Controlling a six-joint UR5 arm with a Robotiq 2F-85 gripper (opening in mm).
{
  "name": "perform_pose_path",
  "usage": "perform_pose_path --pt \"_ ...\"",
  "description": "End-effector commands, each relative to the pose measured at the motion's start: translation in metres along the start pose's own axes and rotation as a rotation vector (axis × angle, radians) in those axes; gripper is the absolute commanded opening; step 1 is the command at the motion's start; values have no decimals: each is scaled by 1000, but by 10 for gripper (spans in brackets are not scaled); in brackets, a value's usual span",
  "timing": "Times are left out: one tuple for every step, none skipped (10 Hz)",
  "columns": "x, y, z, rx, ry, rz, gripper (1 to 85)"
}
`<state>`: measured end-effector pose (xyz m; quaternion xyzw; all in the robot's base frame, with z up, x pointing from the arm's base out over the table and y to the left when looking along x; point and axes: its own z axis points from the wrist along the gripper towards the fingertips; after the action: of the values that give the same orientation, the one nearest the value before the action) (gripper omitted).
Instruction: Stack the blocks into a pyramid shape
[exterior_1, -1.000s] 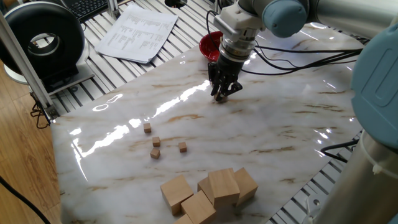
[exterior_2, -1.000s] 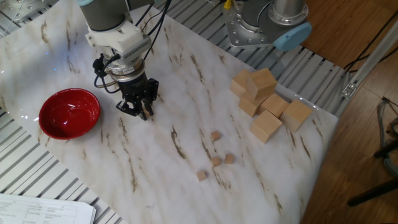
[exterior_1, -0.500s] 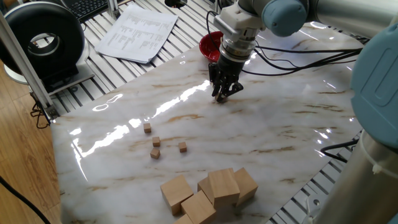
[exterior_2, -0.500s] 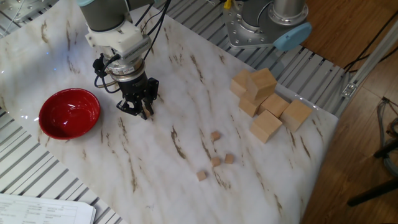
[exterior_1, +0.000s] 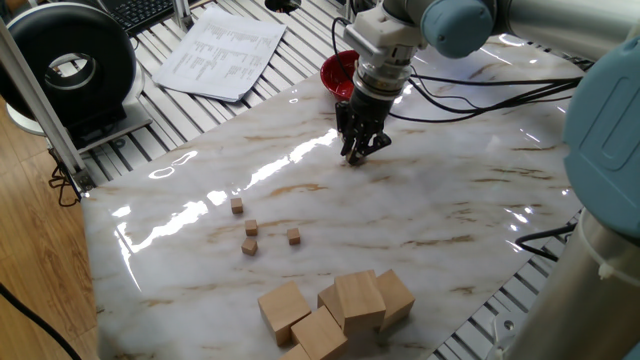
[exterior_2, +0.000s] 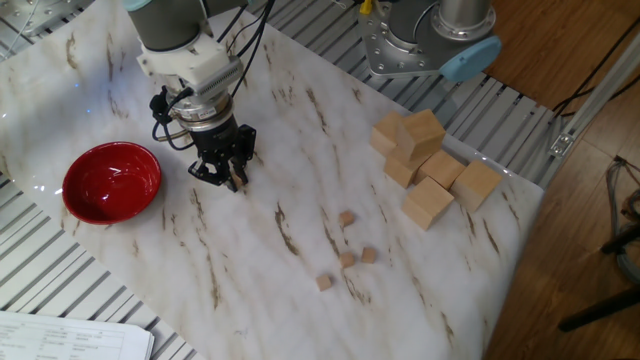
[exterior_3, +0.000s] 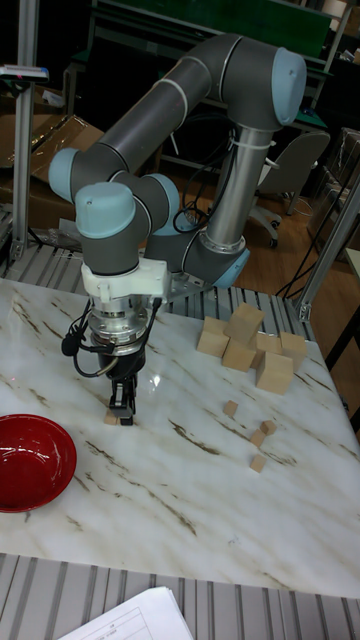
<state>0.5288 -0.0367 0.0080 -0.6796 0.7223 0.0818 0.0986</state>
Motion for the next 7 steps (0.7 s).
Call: perform_pose_path --pt "0 -2 -1 4 -5 11 247" --pt "1 -2 -1 4 -2 13 247" --pt "0 -2 -1 4 -2 13 247" --pt "0 -5 -3 5 8 6 247" --pt "-2 -7 -4 4 12 5 247" --pt "-5 -6 -4 2 3 11 247" --pt "-3 -4 -3 1 -4 18 247"
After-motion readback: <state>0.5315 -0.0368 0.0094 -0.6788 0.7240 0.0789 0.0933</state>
